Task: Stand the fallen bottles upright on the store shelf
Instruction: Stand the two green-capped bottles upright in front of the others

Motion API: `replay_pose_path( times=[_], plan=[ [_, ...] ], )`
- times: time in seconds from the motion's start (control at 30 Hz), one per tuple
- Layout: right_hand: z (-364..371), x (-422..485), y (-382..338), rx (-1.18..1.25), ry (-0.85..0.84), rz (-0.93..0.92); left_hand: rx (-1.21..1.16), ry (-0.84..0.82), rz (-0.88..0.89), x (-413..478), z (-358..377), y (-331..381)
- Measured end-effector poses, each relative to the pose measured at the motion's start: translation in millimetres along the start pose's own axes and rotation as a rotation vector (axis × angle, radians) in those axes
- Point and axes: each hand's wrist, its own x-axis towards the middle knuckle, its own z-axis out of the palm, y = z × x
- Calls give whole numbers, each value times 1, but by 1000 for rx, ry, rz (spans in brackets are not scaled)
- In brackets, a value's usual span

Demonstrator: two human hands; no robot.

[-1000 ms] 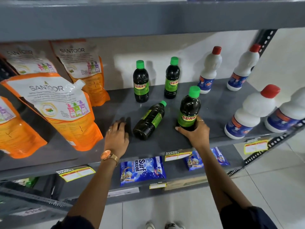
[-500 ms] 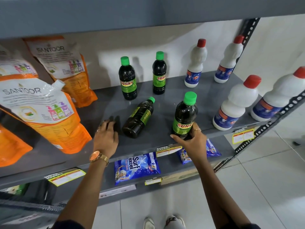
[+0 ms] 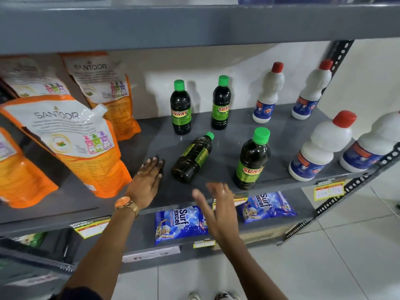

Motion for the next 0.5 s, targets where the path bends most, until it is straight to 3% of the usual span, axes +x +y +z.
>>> replay_pose_path(
  times=[0.13, 0.2, 0.33, 0.43, 0.5],
  plan=[
    [8, 91, -32, -181, -225, 404, 34, 10, 11, -3, -2, 6],
    [11, 122, -40, -119, -252, 482, 38, -3, -7, -5, -5, 7],
    [22, 136, -42, 67, -206, 490, 30, -4, -5, -6, -7, 9],
    [33, 127, -33, 32, 0, 345, 31, 14, -19, -5, -4, 8],
    [37, 120, -31, 171, 133, 235, 38, 27, -23, -4, -3, 7]
  ],
)
